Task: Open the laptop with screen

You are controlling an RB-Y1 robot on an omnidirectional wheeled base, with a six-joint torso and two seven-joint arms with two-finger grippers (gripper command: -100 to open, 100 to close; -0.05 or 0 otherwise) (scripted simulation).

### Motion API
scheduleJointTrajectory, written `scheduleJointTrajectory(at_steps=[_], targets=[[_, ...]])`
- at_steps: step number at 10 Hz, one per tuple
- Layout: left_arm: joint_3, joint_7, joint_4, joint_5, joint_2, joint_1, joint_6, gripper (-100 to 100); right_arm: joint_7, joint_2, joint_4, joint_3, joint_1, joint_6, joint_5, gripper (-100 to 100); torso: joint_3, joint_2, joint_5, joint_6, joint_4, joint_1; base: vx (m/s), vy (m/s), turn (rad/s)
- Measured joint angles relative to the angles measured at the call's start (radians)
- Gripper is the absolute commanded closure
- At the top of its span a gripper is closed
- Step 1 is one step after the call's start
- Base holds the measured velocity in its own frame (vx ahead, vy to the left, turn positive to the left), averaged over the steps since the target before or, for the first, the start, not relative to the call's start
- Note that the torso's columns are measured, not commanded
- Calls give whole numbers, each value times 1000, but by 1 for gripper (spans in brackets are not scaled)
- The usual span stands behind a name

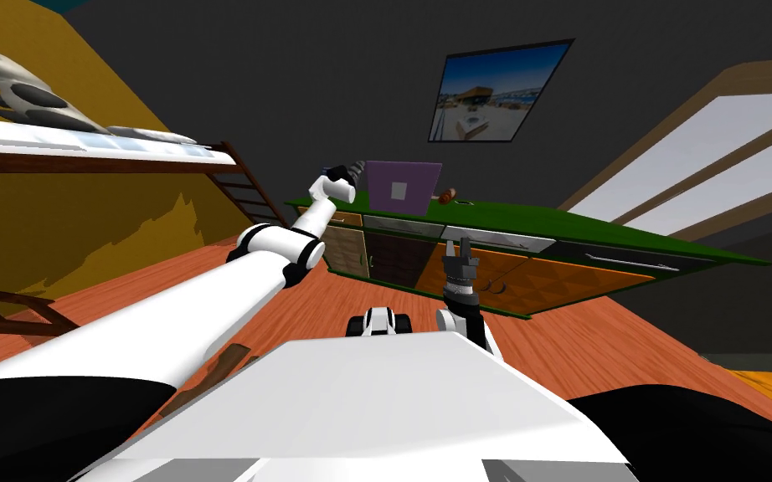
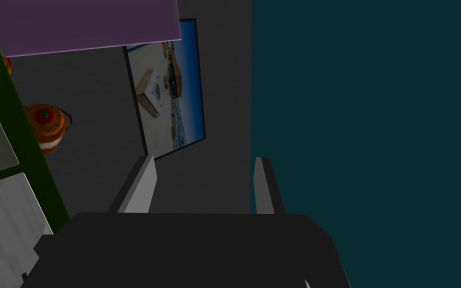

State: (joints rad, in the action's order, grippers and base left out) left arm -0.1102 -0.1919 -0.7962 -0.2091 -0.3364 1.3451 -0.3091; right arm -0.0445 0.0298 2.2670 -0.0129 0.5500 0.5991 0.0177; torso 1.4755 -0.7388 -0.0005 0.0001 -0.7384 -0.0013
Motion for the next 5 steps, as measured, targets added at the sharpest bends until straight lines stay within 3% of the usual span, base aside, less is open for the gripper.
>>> scheduleJointTrajectory(at_steps=[1, 2, 3, 4, 5], targets=[[-2, -1, -14, -4, -2, 2, 2, -100, 0, 0, 0, 0, 0, 0, 0, 0, 0, 0, 0, 0, 0, 0, 47, -81, -207], [6, 16, -18, -35, -29, -16, 5, -100, 0, 0, 0, 0, 0, 0, 0, 0, 2, 3, -1, 0, 1, -3, 49, -104, -104], [19, 35, -25, -38, -51, -34, 1, -100, 0, 0, 0, 0, 0, 0, 0, 0, 2, 3, -1, 0, 1, -2, 29, -61, 14], [24, 43, -96, -45, -88, -86, -27, -100, 0, 0, 0, 0, 0, 0, 0, 0, 1, 1, 1, -1, 1, 3, 13, -19, 21], [17, 41, -116, -59, -112, -97, -25, -100, 0, 0, 0, 0, 0, 0, 0, 0, 0, -1, 2, 0, 0, 5, 0, 11, -1]])
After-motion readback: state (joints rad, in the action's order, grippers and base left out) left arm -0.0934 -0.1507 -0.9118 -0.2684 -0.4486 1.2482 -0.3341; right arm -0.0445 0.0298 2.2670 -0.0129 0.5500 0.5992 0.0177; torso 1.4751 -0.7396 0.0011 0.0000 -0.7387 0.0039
